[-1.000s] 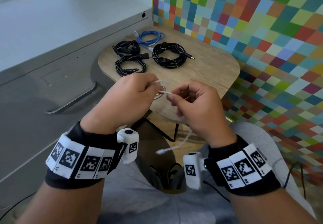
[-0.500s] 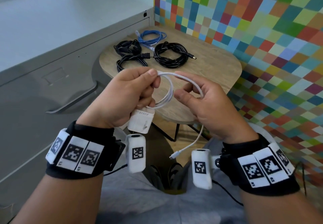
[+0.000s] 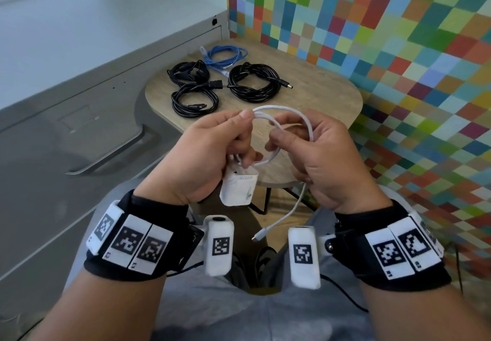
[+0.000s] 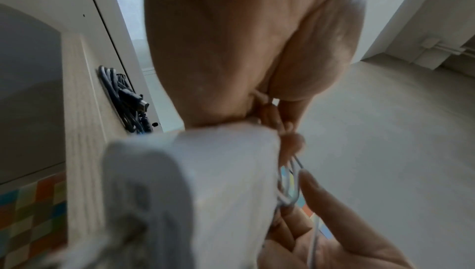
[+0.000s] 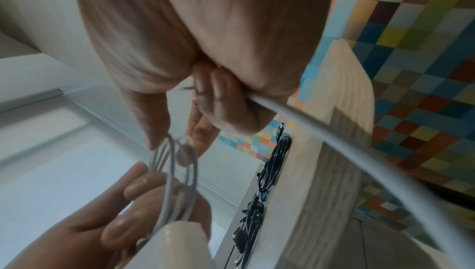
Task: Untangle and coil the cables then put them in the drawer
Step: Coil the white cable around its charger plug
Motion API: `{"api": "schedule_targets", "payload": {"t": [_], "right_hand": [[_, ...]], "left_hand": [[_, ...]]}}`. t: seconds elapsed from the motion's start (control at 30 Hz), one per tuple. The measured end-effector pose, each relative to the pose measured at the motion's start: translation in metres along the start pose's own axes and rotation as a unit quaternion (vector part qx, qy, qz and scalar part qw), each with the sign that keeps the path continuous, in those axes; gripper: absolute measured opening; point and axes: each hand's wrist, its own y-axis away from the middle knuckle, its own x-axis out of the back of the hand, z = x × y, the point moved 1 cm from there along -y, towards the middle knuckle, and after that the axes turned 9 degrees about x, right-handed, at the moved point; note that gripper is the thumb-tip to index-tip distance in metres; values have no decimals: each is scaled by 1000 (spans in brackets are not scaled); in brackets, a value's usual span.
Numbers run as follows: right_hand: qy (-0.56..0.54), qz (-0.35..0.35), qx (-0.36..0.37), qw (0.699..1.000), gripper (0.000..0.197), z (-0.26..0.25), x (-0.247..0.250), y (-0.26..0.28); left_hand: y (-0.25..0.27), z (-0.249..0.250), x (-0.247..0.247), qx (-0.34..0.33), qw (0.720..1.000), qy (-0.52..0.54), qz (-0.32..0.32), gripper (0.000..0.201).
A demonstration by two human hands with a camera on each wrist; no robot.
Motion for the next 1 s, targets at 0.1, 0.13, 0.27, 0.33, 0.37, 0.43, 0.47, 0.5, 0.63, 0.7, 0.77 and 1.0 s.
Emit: {"api": "schedule_targets", "payload": {"t": [0.1,0.13,0.27,0.33,0.37,0.43,0.47,0.5,0.63,0.7,0.77,1.0], "right_hand": [[-15,24,23,999,19,-1,8,0],[-27,29,39,998,15,-3,11,0],[-31,93,116,988,28,-4,20,-6],[25,120,134,983,27,0,20,-7],[49,132,130,981,26,4,19,-7],[68,140,108,982,26,9,15,-7],[65,135,95,984,26,12,13,-6],[62,129,83,986,23,13,10,-6],[52,89,62,993,13,13,-3,-2],[40,73,58,995,14,11,-7,0],[9,55,47,997,24,8,-8,2],[-92,17,5,996,22,5,-12,6]], "left_hand": [[2,5,3,11,998,57,14,37],[3,7,3,17,997,76,14,37],[5,11,1,29,988,151,-9,37],[5,10,-1,21,984,170,-41,36],[5,9,-1,18,983,172,-55,35],[5,7,-2,15,983,168,-73,33],[5,7,-3,12,984,163,-75,33],[5,6,-4,8,985,155,-71,33],[1,3,-6,-9,993,111,-42,35],[-1,0,-5,-15,994,101,-36,35],[-3,-2,-3,-19,995,90,-32,32],[-2,1,-2,-56,998,16,15,33]]}}
